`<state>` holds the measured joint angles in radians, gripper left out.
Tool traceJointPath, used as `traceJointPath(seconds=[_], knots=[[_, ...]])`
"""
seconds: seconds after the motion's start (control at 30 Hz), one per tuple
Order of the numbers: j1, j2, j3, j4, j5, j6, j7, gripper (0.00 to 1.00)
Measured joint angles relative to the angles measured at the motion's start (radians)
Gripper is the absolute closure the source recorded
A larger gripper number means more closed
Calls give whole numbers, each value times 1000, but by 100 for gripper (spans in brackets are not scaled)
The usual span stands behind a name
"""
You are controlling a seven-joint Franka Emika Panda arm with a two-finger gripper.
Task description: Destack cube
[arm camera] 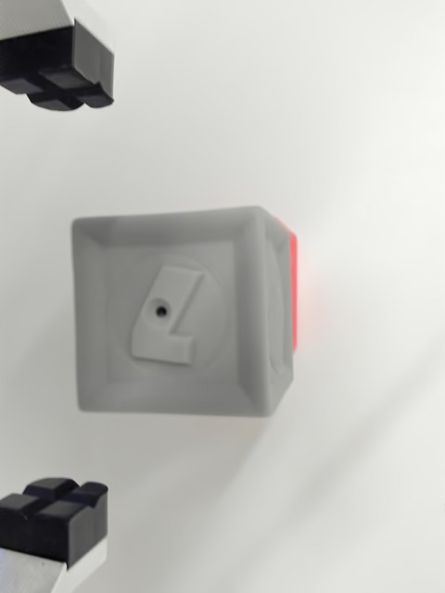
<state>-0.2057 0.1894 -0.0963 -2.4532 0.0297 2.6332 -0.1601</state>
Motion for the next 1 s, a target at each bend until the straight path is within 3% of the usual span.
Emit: traceJointPath(seconds=[0.37, 0.73, 0.77, 1.0], knots=[[-3, 94, 8, 2, 23, 93, -16, 0], [-7, 141, 15, 8, 33, 135, -24, 0], [-7, 142, 15, 8, 33, 135, -24, 100], [-7, 142, 15, 9, 33, 136, -24, 100]])
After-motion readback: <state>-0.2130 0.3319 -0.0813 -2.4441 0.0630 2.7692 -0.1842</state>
